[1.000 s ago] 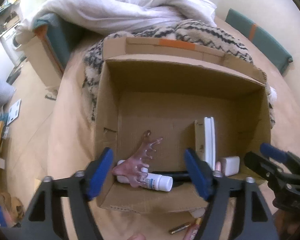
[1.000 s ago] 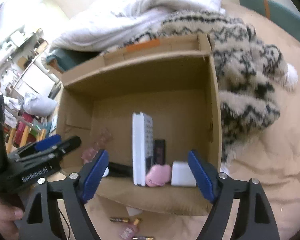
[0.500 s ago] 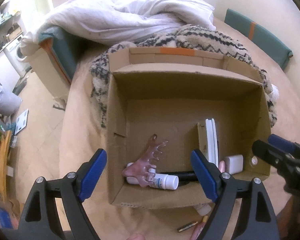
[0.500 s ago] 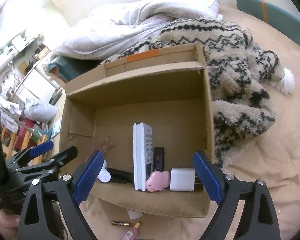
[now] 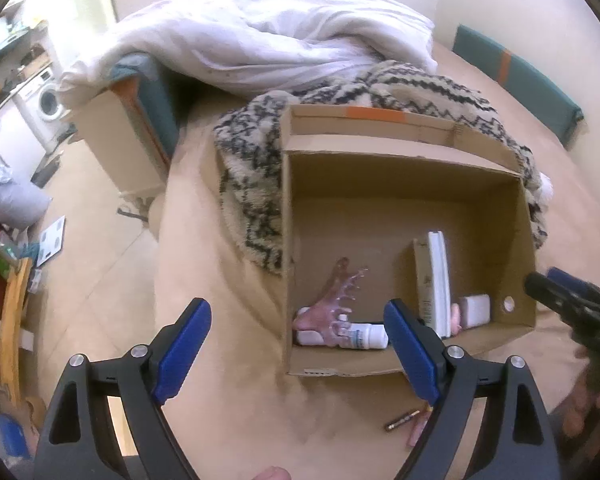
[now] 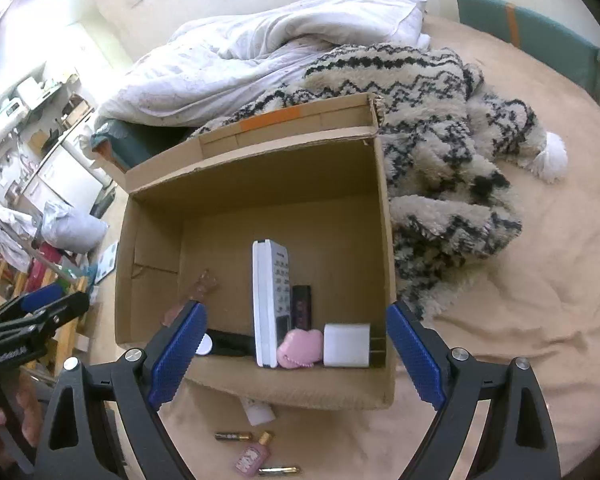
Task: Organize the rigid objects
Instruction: 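Withdraw both open tools up from the box toward the items beside it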
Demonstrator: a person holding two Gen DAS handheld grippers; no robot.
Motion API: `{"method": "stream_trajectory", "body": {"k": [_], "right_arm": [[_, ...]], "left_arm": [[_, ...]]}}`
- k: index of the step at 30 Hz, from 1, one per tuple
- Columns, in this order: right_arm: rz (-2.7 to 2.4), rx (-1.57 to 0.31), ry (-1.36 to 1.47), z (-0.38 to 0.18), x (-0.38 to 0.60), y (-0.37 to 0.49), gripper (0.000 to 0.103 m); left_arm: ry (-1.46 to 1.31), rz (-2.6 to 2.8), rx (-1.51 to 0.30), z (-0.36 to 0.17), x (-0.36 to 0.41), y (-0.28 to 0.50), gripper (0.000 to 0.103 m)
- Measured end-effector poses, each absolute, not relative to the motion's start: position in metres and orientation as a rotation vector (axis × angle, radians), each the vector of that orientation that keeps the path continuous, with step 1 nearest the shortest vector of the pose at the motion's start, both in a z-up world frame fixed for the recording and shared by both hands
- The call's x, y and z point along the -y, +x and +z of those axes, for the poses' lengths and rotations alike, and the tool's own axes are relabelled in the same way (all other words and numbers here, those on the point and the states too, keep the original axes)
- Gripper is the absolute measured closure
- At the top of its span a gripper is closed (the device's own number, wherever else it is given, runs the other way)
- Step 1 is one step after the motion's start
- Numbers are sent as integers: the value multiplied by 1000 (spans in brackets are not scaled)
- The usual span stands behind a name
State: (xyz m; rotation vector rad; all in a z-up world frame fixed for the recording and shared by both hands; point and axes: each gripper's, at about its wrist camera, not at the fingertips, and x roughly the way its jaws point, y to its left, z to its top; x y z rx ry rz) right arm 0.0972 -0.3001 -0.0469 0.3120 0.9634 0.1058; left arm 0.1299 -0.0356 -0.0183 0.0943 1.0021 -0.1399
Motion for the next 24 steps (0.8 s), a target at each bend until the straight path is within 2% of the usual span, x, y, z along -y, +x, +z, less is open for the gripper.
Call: {"method": "stream_trajectory", "body": {"k": [5,15,24], "right_arm": [[124,-967,333,-48,297,76,6],[150,-1090,420,-72,275,39,6],[110,-1233,402,-104,255,54,6]], "left_arm": [[37,-96,-1056,-32,28,134,16],[32,-67,-1034,-12,21,130,16],[-34,-54,-1081,-12,9,137,16]]}}
